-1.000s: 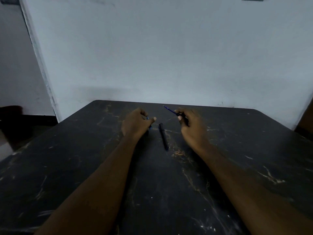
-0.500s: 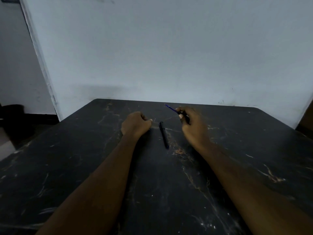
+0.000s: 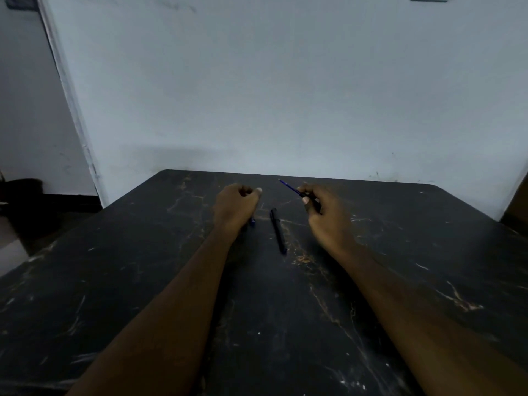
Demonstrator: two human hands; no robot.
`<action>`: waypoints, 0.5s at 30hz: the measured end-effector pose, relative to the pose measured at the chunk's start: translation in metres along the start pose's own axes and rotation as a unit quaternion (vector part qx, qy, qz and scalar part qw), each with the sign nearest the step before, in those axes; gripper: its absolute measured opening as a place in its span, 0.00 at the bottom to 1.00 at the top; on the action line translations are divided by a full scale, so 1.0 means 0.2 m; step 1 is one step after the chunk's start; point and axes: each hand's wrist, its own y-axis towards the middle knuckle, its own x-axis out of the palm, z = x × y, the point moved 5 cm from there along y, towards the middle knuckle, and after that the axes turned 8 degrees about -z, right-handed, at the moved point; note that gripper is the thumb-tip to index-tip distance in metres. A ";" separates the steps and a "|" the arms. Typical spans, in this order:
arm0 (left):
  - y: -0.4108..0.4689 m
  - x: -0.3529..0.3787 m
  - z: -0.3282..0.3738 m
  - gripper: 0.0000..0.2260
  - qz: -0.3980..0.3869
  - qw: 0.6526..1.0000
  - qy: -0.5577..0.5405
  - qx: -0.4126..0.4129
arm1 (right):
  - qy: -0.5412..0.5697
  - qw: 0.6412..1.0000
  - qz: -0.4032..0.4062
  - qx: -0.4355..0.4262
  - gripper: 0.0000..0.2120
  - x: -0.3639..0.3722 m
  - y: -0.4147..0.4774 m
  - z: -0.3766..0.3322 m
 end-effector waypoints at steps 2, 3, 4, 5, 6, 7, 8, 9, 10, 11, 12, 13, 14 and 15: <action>0.00 0.03 0.04 0.11 -0.036 0.993 -0.109 0.011 | 0.008 1.000 0.004 -0.006 0.11 0.00 0.00 -0.01; 0.00 0.04 0.06 0.12 -0.045 0.987 -0.152 0.016 | 0.011 1.000 0.004 -0.008 0.11 0.01 0.01 -0.02; 0.00 0.05 0.07 0.13 -0.050 0.981 -0.186 0.022 | 0.011 1.000 0.002 -0.009 0.11 0.01 0.01 -0.03; 0.00 0.06 0.08 0.14 -0.051 0.976 -0.209 0.028 | 0.011 1.000 -0.001 -0.009 0.10 0.01 0.01 -0.04; 0.00 0.07 0.08 0.13 -0.054 0.973 -0.222 0.035 | 0.014 1.000 -0.003 -0.009 0.10 0.01 0.01 -0.04; 0.00 0.08 0.09 0.11 -0.058 0.970 -0.231 0.043 | 0.018 1.000 -0.005 -0.009 0.10 0.01 0.01 -0.05; 0.00 0.09 0.09 0.10 -0.062 0.968 -0.237 0.051 | 0.024 1.000 -0.008 -0.006 0.10 0.01 0.01 -0.05; -0.01 0.09 0.10 0.09 -0.063 0.965 -0.247 0.059 | 0.027 1.000 -0.008 -0.004 0.10 0.01 0.01 -0.04; -0.01 0.09 0.11 0.09 -0.062 0.962 -0.258 0.067 | 0.029 1.000 -0.008 -0.004 0.11 0.01 0.01 -0.05; 0.00 0.09 0.11 0.09 -0.061 0.958 -0.270 0.073 | 0.030 1.000 -0.008 -0.005 0.11 0.01 0.01 -0.05; 0.00 0.09 0.11 0.08 -0.061 0.955 -0.279 0.078 | 0.030 0.999 -0.010 -0.008 0.11 0.02 0.01 -0.05; -0.01 0.09 0.12 0.08 -0.062 0.953 -0.284 0.081 | 0.030 0.999 -0.013 -0.008 0.11 0.02 0.01 -0.05; -0.01 0.09 0.12 0.08 -0.063 0.952 -0.288 0.084 | 0.031 0.999 -0.017 -0.008 0.11 0.02 0.01 -0.05; -0.01 0.09 0.12 0.09 -0.061 0.951 -0.292 0.085 | 0.032 0.999 -0.019 -0.008 0.11 0.02 0.01 -0.06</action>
